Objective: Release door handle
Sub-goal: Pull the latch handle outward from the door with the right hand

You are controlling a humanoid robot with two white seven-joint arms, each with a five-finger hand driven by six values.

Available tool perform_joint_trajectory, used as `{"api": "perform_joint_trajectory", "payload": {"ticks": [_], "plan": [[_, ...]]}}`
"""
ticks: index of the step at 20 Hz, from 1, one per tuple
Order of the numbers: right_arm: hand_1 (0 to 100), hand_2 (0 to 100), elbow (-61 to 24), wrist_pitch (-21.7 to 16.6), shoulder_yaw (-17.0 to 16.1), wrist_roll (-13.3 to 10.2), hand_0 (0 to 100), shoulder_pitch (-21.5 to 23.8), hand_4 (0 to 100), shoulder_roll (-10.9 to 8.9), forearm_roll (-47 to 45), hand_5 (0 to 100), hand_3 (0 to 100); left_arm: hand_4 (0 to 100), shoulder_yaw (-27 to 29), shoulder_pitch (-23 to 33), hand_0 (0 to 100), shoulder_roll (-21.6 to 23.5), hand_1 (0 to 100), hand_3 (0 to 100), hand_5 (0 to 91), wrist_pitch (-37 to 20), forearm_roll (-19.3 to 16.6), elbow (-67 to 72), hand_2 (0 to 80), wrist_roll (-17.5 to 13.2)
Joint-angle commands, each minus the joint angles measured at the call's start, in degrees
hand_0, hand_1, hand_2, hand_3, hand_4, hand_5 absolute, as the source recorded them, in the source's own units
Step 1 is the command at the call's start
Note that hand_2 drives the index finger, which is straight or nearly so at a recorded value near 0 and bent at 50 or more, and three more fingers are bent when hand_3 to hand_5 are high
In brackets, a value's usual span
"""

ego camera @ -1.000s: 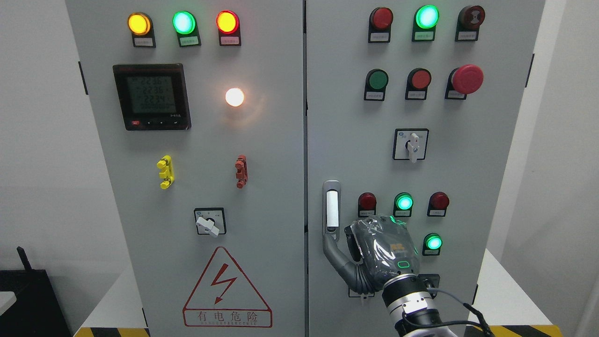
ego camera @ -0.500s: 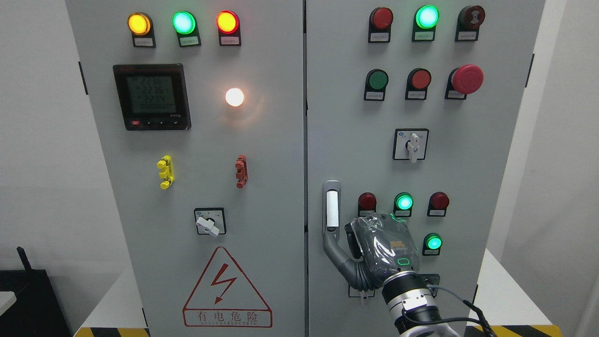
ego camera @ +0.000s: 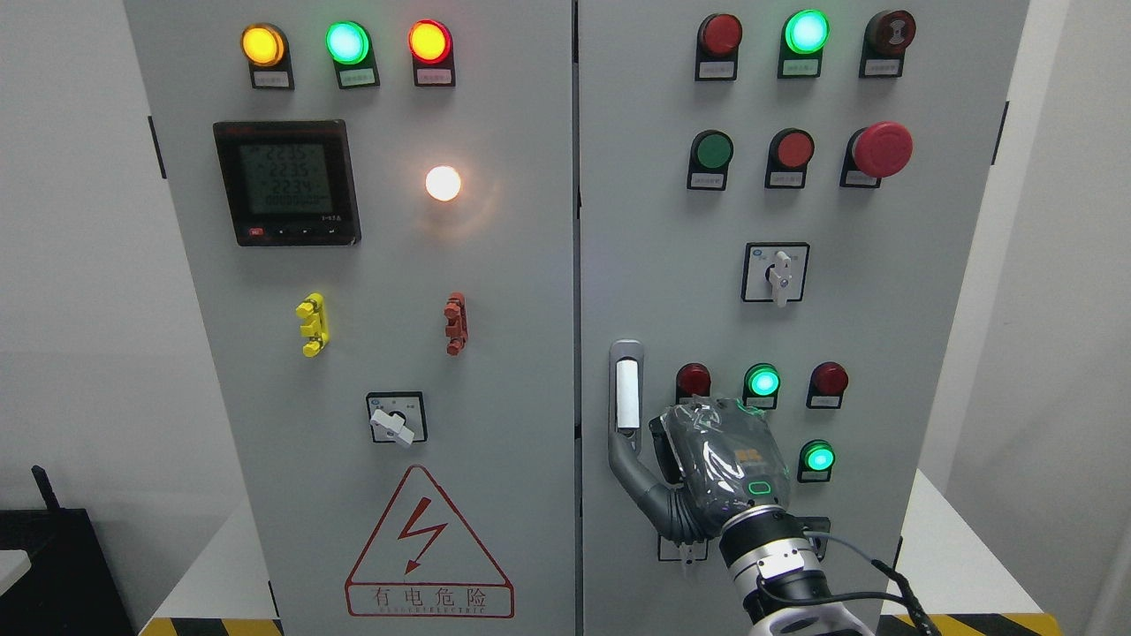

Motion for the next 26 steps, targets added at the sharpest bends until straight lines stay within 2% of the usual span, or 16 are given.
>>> {"api": "perform_joint_trajectory", "payload": {"ticks": [1,9,17,26], "plan": [[0,100,0.6,0.1,-0.1,0.0,53,-0.6,100,0.03,0.0,100,100,0,1.1,0.0,12,0.0,39,0,0.0,0.0,0.0,0.0,0.0,0.0],[0,100,0.9,0.5,-0.1,0.0,52,-0.6,100,0.03,0.0,100,100,0,1.1,0.0,12,0.0,39,0,0.0,0.0,0.0,0.0,0.0,0.0],[0,100,1.4,0.5,0.0,0.0,59,-1.6,100,0.03,0.0,100,100,0,1.1,0.0,12,0.0,39,0,0.0,0.0,0.0,0.0,0.0,0.0],[0,100,1.2,0.8,-0.1,0.0,60,-1.3,100,0.03,0.0,100,100,0,1.1,0.0,12,0.0,39,0,0.0,0.0,0.0,0.1,0.0,0.0]]}}
